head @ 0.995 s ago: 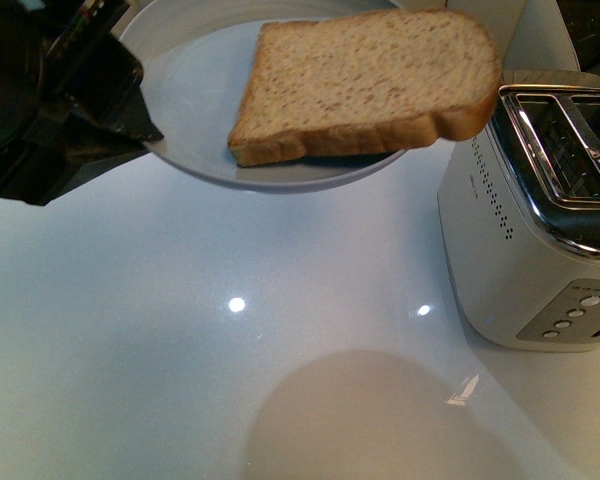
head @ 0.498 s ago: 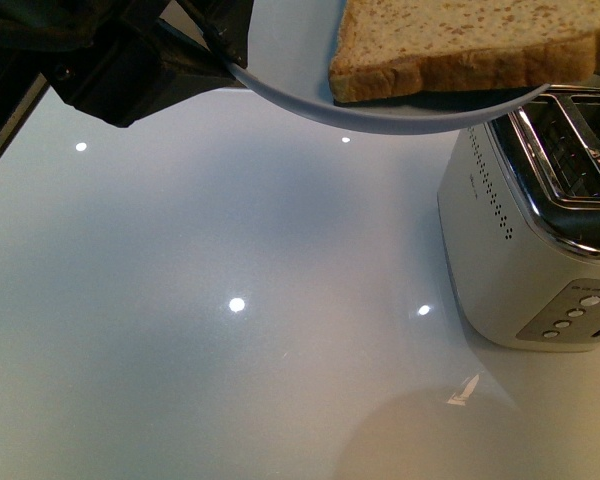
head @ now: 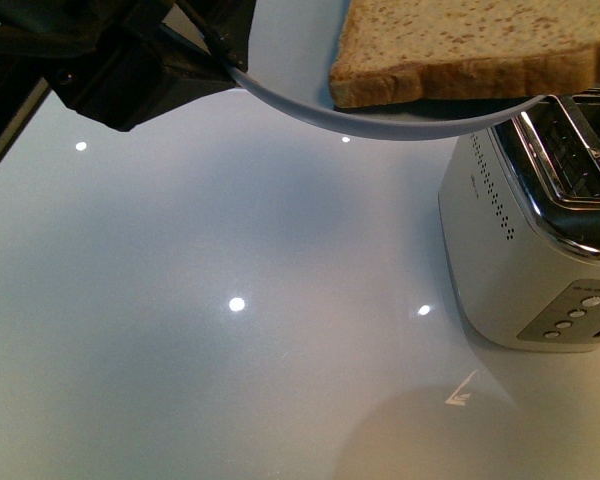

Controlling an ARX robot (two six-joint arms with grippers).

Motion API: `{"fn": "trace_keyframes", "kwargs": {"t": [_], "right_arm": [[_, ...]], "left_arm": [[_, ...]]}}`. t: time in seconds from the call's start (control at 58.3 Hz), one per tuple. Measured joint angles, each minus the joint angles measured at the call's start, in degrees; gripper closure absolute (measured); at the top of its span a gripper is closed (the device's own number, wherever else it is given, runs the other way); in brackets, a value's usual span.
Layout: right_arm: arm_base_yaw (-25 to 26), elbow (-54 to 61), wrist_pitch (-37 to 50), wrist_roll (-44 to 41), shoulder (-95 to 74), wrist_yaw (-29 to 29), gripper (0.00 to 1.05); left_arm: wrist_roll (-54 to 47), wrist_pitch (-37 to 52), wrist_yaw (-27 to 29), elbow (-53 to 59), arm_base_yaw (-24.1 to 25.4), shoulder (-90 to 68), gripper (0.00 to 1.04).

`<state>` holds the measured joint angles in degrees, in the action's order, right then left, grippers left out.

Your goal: Left arm holds plate, right arm toasts bread

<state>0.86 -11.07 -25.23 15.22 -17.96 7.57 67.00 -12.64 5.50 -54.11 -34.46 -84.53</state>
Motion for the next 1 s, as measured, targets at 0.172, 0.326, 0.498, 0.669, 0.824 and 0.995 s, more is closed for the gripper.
{"fn": "trace_keyframes", "kwargs": {"t": [0.172, 0.326, 0.498, 0.669, 0.824, 0.995], "right_arm": [[1.70, -5.70, 10.21, 3.26, -10.51, 3.37, 0.09], [-1.14, -11.67, 18.40, 11.52, -20.57, 7.65, 0.09], [-6.29, -14.88, 27.34, 22.23, -28.55, 10.67, 0.09], [-10.91, -15.37, 32.72, 28.87, -34.80, 10.40, 0.09], [-13.14, -15.69, 37.40, 32.11, -40.70, 10.01, 0.09], [-13.25, -17.09, 40.65, 33.42, -45.62, 9.75, 0.14]], "left_arm": [[0.15, -0.04, 0.09, 0.00, 0.00, 0.00, 1.02], [0.22, -0.09, 0.28, 0.00, 0.02, 0.02, 1.02], [0.22, -0.09, 0.20, 0.00, 0.00, 0.02, 1.02], [0.22, -0.09, 0.15, 0.00, 0.02, 0.02, 1.02], [0.22, -0.09, 0.15, 0.00, 0.00, 0.02, 1.02], [0.22, -0.09, 0.15, 0.00, 0.00, 0.02, 1.02]]}}
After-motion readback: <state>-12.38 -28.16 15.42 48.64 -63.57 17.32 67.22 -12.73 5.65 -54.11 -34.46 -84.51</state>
